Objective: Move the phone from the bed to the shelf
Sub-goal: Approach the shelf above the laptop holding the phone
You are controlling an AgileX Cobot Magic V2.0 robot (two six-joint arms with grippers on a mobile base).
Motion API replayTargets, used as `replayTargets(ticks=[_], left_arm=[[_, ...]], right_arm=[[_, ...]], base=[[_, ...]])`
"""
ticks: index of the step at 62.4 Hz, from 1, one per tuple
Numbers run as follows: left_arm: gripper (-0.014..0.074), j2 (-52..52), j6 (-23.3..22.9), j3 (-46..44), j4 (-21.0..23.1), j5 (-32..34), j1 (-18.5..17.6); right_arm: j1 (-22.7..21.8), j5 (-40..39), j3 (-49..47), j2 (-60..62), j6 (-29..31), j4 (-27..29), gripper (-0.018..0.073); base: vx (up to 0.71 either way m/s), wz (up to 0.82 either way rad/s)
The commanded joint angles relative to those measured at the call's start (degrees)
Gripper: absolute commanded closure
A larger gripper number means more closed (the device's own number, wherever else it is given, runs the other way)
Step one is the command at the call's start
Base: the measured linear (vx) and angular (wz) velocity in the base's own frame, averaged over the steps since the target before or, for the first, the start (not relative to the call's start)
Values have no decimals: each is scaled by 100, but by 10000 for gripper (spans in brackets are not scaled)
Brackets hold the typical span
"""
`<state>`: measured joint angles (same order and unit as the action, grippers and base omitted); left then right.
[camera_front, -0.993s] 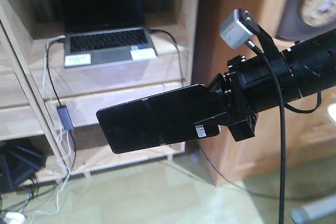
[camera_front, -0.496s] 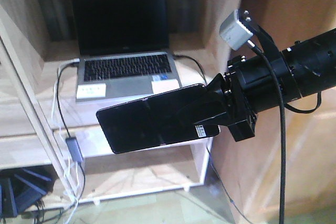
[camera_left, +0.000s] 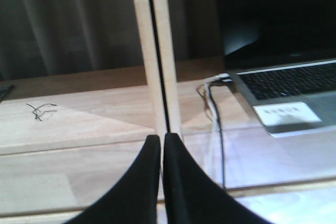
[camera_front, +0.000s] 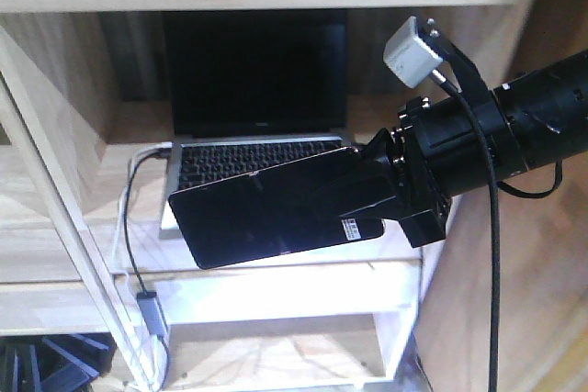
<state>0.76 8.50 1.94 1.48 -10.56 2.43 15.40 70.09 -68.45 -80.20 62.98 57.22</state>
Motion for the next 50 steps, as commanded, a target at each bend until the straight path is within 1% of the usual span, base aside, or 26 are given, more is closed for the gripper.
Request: replayTargets(ticks=[1,21,50], left_arm=[[595,77,-33,-122,52,415,-20],[595,77,-33,-122,52,415,-20],[595,77,-33,-122,52,415,-20]], right_arm=[[-15,360,-164,202,29,489,561],[-15,360,-164,202,29,489,561],[-15,360,-164,202,29,489,561]], base=[[21,17],[18,11],[13,0]])
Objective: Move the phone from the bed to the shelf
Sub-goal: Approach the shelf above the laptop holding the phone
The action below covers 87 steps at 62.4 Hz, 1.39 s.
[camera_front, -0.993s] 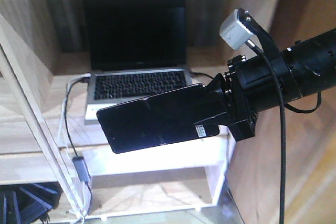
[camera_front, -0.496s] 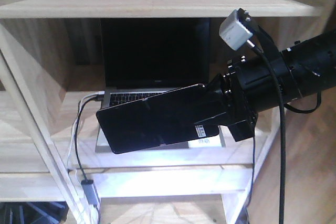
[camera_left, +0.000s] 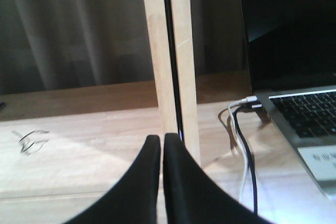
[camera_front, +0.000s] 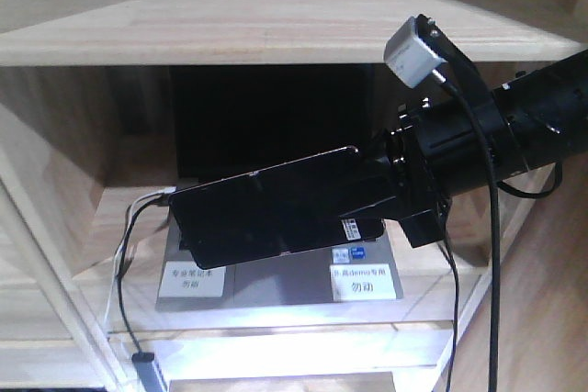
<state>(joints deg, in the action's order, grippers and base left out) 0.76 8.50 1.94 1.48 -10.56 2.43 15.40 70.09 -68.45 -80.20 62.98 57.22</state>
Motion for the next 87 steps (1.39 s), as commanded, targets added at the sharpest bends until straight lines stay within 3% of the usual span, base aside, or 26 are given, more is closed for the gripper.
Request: replayTargets(ticks=[1,87], left_arm=[[595,77,-33,-122,52,415,-20],[595,77,-33,-122,52,415,-20]], right_arm=[[-15,360,-164,202,29,489,561],[-15,320,-219,223,24,526,561]], base=[[10,-3],[2,-1]])
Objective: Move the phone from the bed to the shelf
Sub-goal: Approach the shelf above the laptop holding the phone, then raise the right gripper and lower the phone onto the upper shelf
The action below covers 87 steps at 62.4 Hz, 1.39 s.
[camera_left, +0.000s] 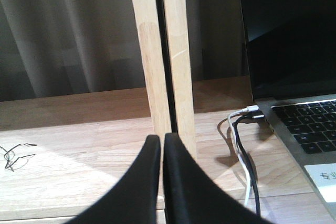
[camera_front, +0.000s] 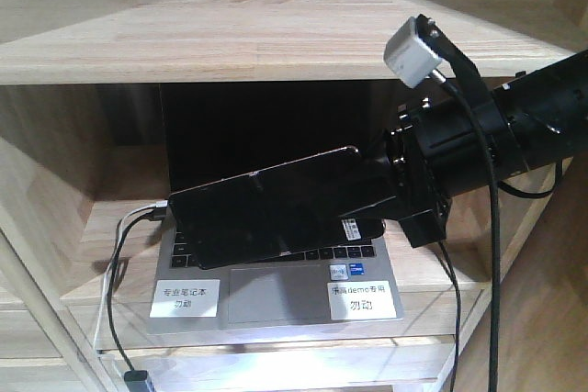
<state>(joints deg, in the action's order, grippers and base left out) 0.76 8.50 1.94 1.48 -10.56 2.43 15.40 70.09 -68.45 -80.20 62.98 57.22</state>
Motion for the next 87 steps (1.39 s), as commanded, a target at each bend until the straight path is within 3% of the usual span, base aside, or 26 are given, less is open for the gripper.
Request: replayTargets(ticks=[1,15,30,52,63,87], left_arm=[[595,77,-33,-122,52,415,-20],[595,77,-33,-122,52,415,-20],[595,77,-33,-122,52,415,-20],[595,77,-33,-122,52,415,-20],[595,77,-33,-122,52,415,-20],[595,77,-33,-122,52,415,-20]], right_arm=[[-15,332,-234,232,24,550,561],[-15,353,-757,487,-33,797,561],[-15,336,-1729,584,-594,821,561],[-9,-572,-2990,314,-878,867,561],[4,-667,-3585,-170,-878,1328,561],[1193,-1866,-4767,-1566,-1008,1009,561]], base=[[0,0],[0,0],[0,0],[0,0],[0,0],[0,0]])
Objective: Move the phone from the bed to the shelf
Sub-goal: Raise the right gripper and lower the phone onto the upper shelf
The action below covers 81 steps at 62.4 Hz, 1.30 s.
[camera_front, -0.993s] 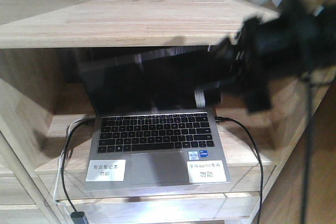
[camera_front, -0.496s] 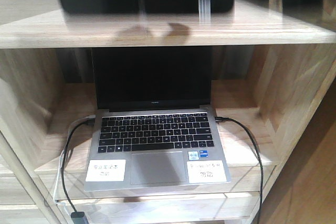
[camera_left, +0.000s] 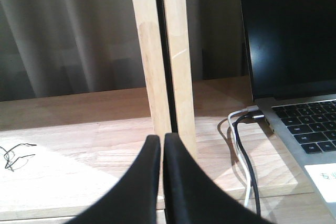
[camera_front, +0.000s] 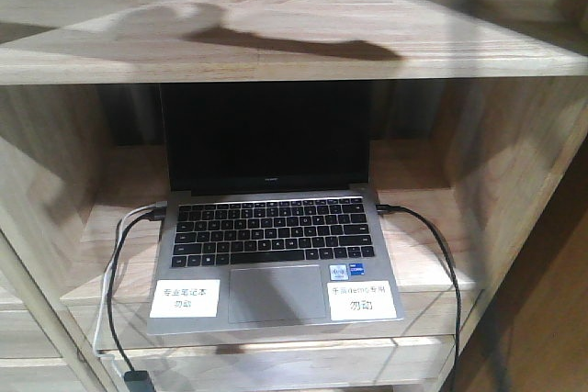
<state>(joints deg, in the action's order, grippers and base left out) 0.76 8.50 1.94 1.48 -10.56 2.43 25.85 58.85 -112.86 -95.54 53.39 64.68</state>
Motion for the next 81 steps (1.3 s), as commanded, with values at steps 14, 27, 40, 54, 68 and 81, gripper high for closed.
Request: replayTargets(ticks=[14,27,40,54,68,81], left_arm=[[595,77,-33,-122,52,415,-20],[595,77,-33,-122,52,415,-20],[595,77,-33,-122,52,415,-20],[595,77,-33,-122,52,415,-20],[595,77,-33,-122,52,415,-20],[595,77,-33,-122,52,415,-20]], right_arm=[[213,-1503,-368,-603,-38,341,561],[207,-1942,-368,-1007,84,336,561],[202,-2029,-368,-1259,89,337,559],[196,-2035,-368,-1399,83,319,508],[196,-2111,-368,-1431,83,234,342],[196,-2325,-368,-1431,1,22,103]], base=[[0,0],[0,0],[0,0],[0,0],[0,0],[0,0]])
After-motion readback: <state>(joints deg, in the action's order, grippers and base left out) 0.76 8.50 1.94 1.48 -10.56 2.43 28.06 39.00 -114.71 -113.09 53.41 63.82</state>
